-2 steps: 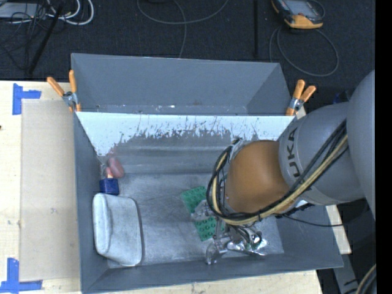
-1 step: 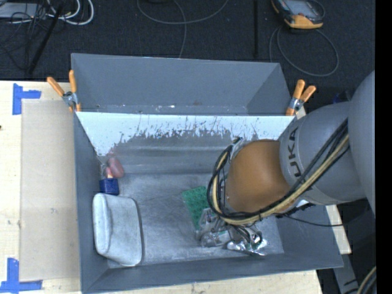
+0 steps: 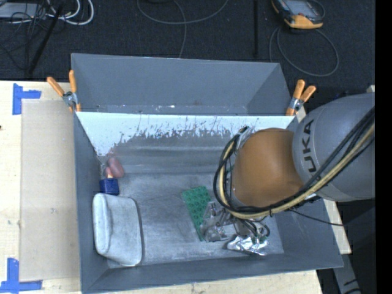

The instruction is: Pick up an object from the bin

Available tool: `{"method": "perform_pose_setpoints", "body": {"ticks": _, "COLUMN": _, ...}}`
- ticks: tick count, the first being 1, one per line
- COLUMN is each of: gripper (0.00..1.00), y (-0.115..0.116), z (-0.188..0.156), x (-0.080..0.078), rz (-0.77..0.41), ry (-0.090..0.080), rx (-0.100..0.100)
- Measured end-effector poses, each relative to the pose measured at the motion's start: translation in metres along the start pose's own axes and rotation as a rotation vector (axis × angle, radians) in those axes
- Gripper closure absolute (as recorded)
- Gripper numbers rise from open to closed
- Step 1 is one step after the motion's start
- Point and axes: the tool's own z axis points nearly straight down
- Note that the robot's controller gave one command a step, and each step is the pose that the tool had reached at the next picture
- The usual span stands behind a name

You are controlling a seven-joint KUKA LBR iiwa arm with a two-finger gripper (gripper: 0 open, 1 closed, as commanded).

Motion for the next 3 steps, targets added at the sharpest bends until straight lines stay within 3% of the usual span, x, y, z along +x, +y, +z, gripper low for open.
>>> {"method": "perform_pose_setpoints", "body": {"ticks": 1, "gripper": 1.0, "y": 0.028, "z": -0.045, "x": -0.003, "rz": -0.166, "ry": 0.0, "rx": 0.0}}
{"method": "perform_pose_setpoints", "body": {"ticks": 2, "gripper": 1.0, "y": -0.05, "z": -0.055, "x": -0.008, "rz": -0.472, "ry": 0.001, "rx": 0.002}}
{"method": "perform_pose_setpoints", "body": {"ticks": 3, "gripper": 0.0, "y": -0.048, "z": -0.055, "x": -0.008, "rz": -0.472, "ry": 0.002, "rx": -0.001}}
